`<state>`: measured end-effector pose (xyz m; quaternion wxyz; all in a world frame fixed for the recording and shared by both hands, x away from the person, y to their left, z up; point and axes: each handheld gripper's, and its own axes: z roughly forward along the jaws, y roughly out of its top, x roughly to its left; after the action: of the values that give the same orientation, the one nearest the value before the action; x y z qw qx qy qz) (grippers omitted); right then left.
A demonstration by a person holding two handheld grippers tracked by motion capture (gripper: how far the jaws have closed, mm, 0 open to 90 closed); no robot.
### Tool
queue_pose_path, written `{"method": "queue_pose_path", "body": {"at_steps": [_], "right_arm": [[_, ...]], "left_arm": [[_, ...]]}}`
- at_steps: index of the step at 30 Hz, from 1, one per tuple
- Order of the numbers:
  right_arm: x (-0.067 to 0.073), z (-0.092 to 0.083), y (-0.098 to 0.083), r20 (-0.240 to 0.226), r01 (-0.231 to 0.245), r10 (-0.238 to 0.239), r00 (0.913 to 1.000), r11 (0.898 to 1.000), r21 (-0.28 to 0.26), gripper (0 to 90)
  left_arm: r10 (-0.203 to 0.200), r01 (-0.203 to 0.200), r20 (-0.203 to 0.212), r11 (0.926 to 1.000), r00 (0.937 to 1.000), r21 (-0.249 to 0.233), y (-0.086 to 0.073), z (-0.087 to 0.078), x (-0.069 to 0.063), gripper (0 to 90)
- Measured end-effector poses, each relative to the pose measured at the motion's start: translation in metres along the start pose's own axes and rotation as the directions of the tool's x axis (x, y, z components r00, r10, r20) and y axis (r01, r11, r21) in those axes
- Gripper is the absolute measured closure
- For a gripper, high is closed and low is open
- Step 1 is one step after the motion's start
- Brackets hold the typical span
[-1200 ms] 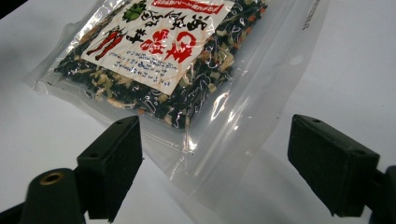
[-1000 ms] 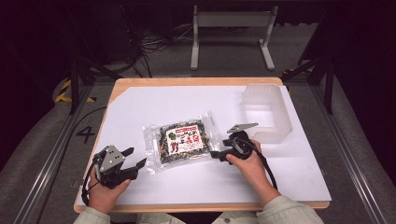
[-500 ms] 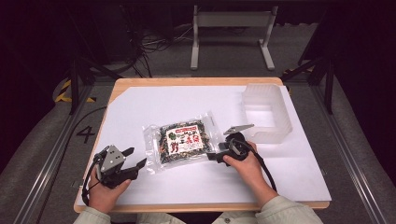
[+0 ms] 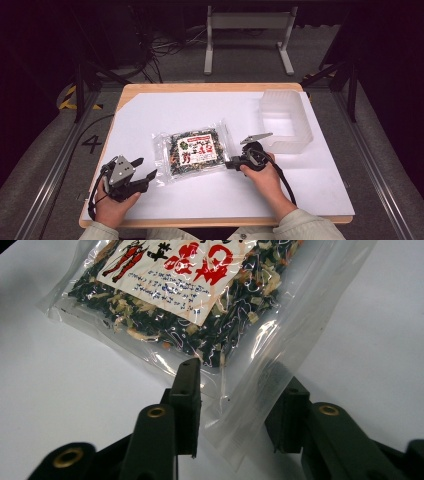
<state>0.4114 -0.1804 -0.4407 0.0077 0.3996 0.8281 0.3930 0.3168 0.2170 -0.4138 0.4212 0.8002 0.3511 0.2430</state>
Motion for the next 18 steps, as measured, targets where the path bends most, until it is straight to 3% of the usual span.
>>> {"method": "queue_pose_path", "body": {"at_steps": [4, 10, 18], "right_arm": [[0.0016, -0.0005, -0.0001, 0.01, 0.001, -0.001, 0.9999, 1.0, 0.001, 72.6], [-0.0003, -0.0023, -0.0005, -0.01, -0.054, 0.053, 0.9985, 0.998, -0.029, 85.1], [0.0023, -0.0054, 0.0001, -0.007, -0.075, 0.074, 0.9972, 0.994, -0.076, 87.1]], "left_arm": [[0.007, -0.007, -0.003, 1.0, 1.0, 0.002, 0.0001, 0.0002, -0.0005, 39.0], [0.004, -0.004, -0.002, 1.0, 1.0, -0.002, -0.0001, -0.0003, -0.0006, 38.9], [0.007, -0.007, -0.001, 1.0, 1.0, -0.001, -0.0002, -0.0004, -0.0006, 38.8]]}}
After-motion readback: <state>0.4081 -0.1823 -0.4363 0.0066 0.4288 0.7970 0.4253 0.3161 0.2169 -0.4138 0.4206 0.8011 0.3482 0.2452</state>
